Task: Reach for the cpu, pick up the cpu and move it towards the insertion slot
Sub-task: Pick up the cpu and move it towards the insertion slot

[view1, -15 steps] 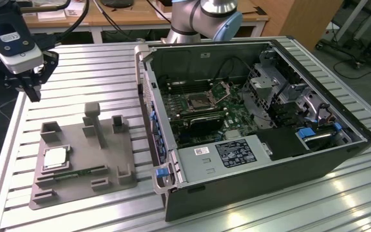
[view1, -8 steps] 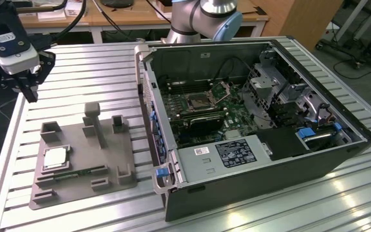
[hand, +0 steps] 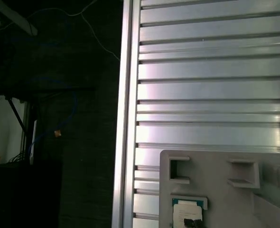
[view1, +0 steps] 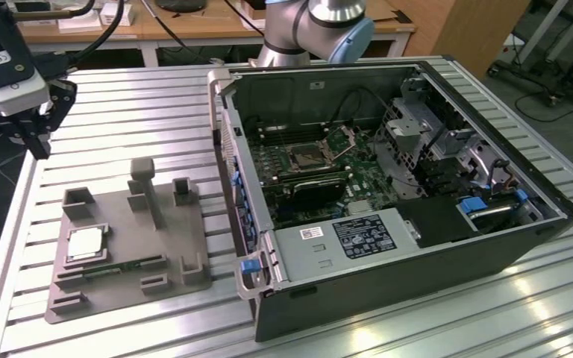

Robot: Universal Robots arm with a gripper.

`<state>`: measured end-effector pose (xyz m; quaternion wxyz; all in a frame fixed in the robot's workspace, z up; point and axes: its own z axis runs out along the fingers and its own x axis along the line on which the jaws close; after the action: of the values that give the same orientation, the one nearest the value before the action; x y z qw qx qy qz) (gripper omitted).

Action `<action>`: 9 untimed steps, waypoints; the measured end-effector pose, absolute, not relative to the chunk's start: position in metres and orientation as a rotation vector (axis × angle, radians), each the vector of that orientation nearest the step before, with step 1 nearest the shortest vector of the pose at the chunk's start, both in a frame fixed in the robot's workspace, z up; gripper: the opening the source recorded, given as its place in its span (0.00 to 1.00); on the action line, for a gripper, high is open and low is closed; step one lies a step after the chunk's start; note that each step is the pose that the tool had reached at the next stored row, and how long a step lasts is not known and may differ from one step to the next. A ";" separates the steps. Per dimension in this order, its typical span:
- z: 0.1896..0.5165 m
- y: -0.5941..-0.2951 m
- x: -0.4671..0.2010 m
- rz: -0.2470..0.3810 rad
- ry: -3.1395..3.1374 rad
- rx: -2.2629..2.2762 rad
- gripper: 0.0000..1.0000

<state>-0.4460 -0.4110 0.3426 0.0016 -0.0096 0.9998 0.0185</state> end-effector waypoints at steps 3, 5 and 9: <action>0.342 -0.412 -0.447 0.058 3.138 -0.030 0.11; 0.341 -0.413 -0.447 0.058 3.138 -0.031 0.11; 0.338 -0.418 -0.448 0.058 3.138 -0.031 0.11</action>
<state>-0.4481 -0.4177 0.3381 0.0016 -0.0098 0.9998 0.0185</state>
